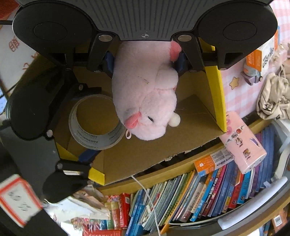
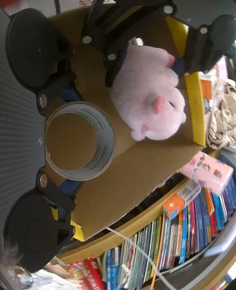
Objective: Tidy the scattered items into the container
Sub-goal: 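Open both grippers to drop the pig and tape into the box, then withdraw both tools from the yellow box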
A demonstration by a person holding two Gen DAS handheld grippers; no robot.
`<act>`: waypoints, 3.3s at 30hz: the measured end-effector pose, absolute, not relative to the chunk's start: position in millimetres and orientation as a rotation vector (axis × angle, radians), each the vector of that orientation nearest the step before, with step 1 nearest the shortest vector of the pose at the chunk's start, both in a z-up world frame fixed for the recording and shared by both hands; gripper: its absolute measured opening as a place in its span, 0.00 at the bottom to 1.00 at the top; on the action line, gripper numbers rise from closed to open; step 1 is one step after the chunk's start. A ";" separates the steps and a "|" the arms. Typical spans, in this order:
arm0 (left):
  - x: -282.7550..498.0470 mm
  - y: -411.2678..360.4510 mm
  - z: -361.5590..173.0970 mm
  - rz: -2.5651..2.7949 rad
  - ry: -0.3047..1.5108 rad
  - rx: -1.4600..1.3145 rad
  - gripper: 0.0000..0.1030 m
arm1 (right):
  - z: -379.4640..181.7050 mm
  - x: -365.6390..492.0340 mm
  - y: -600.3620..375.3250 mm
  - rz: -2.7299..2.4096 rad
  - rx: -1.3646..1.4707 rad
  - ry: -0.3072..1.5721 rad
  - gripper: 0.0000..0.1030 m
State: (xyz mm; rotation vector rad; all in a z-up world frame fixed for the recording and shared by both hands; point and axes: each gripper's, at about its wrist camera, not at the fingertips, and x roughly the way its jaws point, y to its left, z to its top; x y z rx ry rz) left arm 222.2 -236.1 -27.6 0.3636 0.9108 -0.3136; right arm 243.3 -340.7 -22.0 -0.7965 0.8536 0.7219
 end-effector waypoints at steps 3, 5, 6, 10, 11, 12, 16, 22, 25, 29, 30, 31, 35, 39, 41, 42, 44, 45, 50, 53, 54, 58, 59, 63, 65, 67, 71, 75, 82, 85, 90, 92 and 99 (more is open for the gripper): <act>224.6 -238.4 -29.5 -0.315 0.922 0.402 0.61 | -26.0 251.7 -336.7 0.746 -0.833 0.885 0.80; 224.0 -238.9 -30.4 -0.315 0.922 0.415 0.61 | -28.3 253.9 -335.4 0.756 -0.849 0.902 0.80; 224.4 -238.7 -30.5 -0.314 0.923 0.416 0.61 | -29.3 253.6 -335.1 0.764 -0.853 0.907 0.80; 225.6 -239.6 -32.4 -0.312 0.926 0.433 0.62 | -31.2 251.9 -333.8 0.771 -0.873 0.909 0.80; 225.8 -239.8 -32.8 -0.310 0.926 0.436 0.62 | -31.3 252.3 -333.8 0.771 -0.874 0.910 0.80; 225.9 -239.9 -33.1 -0.309 0.926 0.438 0.63 | -31.4 252.4 -333.8 0.770 -0.873 0.910 0.80; 225.6 -239.6 -33.8 -0.306 0.922 0.441 0.66 | -30.9 252.3 -334.0 0.771 -0.868 0.908 0.80; 225.0 -237.6 -33.3 -0.278 0.910 0.451 0.75 | -29.1 251.0 -333.7 0.770 -0.863 0.891 0.90; 222.1 -237.6 -30.8 -0.246 0.879 0.485 0.80 | -27.6 250.4 -334.2 0.765 -0.855 0.880 0.92; 216.1 -234.5 -22.5 -0.239 0.850 0.479 0.81 | -26.7 248.6 -335.2 0.754 -0.853 0.871 0.94; 213.4 -234.1 -19.6 -0.242 0.838 0.474 0.81 | -26.2 247.5 -335.9 0.752 -0.852 0.868 0.94; 210.3 -234.1 -17.0 -0.245 0.827 0.472 0.81 | -25.8 246.3 -337.0 0.751 -0.849 0.866 0.94; 200.2 -234.4 -6.5 -0.245 0.787 0.456 0.81 | -20.8 242.7 -340.1 0.740 -0.824 0.850 0.94; 190.5 -231.2 5.0 -0.240 0.750 0.426 0.81 | -9.0 236.1 -344.0 0.711 -0.800 0.812 0.94; 184.2 -229.7 11.1 -0.234 0.725 0.415 0.81 | -1.2 231.7 -346.8 0.691 -0.784 0.789 0.94; 180.8 -229.2 14.1 -0.231 0.714 0.406 0.81 | 2.8 229.4 -349.2 0.682 -0.774 0.778 0.94; 174.6 -226.8 19.3 -0.229 0.694 0.384 0.81 | 11.3 225.0 -353.1 0.657 -0.754 0.752 0.94; 171.0 -224.8 22.5 -0.228 0.680 0.368 0.81 | 16.3 222.5 -355.0 0.639 -0.743 0.732 0.94; 152.8 -213.0 36.9 -0.220 0.620 0.290 0.81 | 43.7 204.5 -363.4 0.573 -0.678 0.636 0.94; 143.7 -202.7 45.7 -0.224 0.585 0.245 0.81 | 59.3 192.3 -366.1 0.533 -0.645 0.593 0.94; 140.1 -198.7 48.4 -0.229 0.574 0.234 0.81 | 63.7 187.0 -366.7 0.515 -0.631 0.582 0.94; 125.3 -183.2 54.5 -0.249 0.544 0.211 0.82 | 75.7 167.5 -367.4 0.448 -0.560 0.564 0.94; 121.7 -179.3 55.2 -0.253 0.541 0.204 0.82 | 77.5 162.3 -367.3 0.435 -0.541 0.563 0.94; 105.4 -158.7 55.8 -0.278 0.540 0.174 0.82 | 85.6 139.6 -361.8 0.376 -0.476 0.562 0.94; 97.8 -148.6 54.0 -0.293 0.546 0.168 0.83 | 89.0 128.1 -357.4 0.345 -0.450 0.559 0.94; 89.8 -139.8 52.5 -0.305 0.552 0.161 0.83 | 91.8 114.9 -352.5 0.310 -0.414 0.561 0.94; 73.1 -120.9 49.0 -0.329 0.558 0.147 0.86 | 90.8 90.4 -342.8 0.254 -0.340 0.584 0.94; 58.0 -104.8 46.3 -0.357 0.564 0.149 0.86 | 82.2 67.2 -331.9 0.222 -0.263 0.637 0.94; 35.2 -78.4 38.9 -0.376 0.577 0.142 0.87 | 60.3 28.8 -304.6 0.165 -0.192 0.708 0.94; 26.8 -68.8 34.3 -0.377 0.587 0.145 0.87 | 51.2 18.7 -294.6 0.157 -0.160 0.742 0.94; 13.3 -52.5 27.5 -0.374 0.606 0.144 0.87 | 41.7 5.6 -275.2 0.151 -0.141 0.767 0.94; 8.0 -46.7 25.6 -0.369 0.613 0.143 0.87 | 37.9 1.0 -267.4 0.149 -0.131 0.776 0.94; -7.0 -22.3 19.5 -0.333 0.637 0.110 0.87 | 24.8 -6.9 -241.4 0.141 -0.029 0.825 0.94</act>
